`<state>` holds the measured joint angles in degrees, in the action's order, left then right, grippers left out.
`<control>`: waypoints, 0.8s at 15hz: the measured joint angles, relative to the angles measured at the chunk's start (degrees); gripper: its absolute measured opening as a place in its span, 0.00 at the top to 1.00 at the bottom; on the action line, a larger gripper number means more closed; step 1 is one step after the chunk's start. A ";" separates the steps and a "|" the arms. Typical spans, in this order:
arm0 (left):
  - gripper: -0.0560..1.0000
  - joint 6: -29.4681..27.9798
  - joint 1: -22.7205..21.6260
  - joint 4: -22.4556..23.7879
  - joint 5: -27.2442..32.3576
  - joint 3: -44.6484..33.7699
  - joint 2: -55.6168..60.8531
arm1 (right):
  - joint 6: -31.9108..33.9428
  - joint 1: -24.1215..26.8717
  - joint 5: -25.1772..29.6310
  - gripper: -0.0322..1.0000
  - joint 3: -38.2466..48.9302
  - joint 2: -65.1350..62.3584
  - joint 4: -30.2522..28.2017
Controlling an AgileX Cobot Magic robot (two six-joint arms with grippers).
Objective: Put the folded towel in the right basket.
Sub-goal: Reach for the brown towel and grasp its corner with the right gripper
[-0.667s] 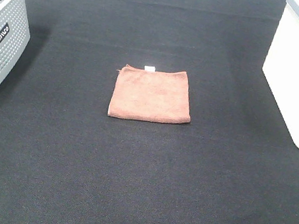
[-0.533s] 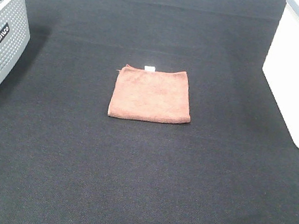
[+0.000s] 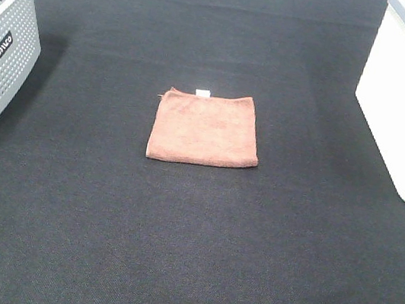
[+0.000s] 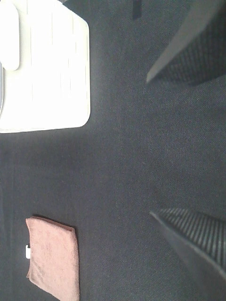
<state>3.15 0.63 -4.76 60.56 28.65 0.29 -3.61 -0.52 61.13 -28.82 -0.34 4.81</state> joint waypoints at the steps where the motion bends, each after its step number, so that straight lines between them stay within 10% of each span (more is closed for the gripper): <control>1: 0.12 0.00 0.00 0.00 0.00 0.00 0.00 | 0.00 0.00 0.00 0.31 0.00 0.00 0.00; 12: 0.12 0.00 0.00 0.00 0.00 0.00 0.00 | 0.00 0.00 0.00 0.31 0.00 0.00 0.00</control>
<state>3.15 0.63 -4.76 60.56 28.65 0.29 -3.61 -0.52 61.13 -28.82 -0.34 4.81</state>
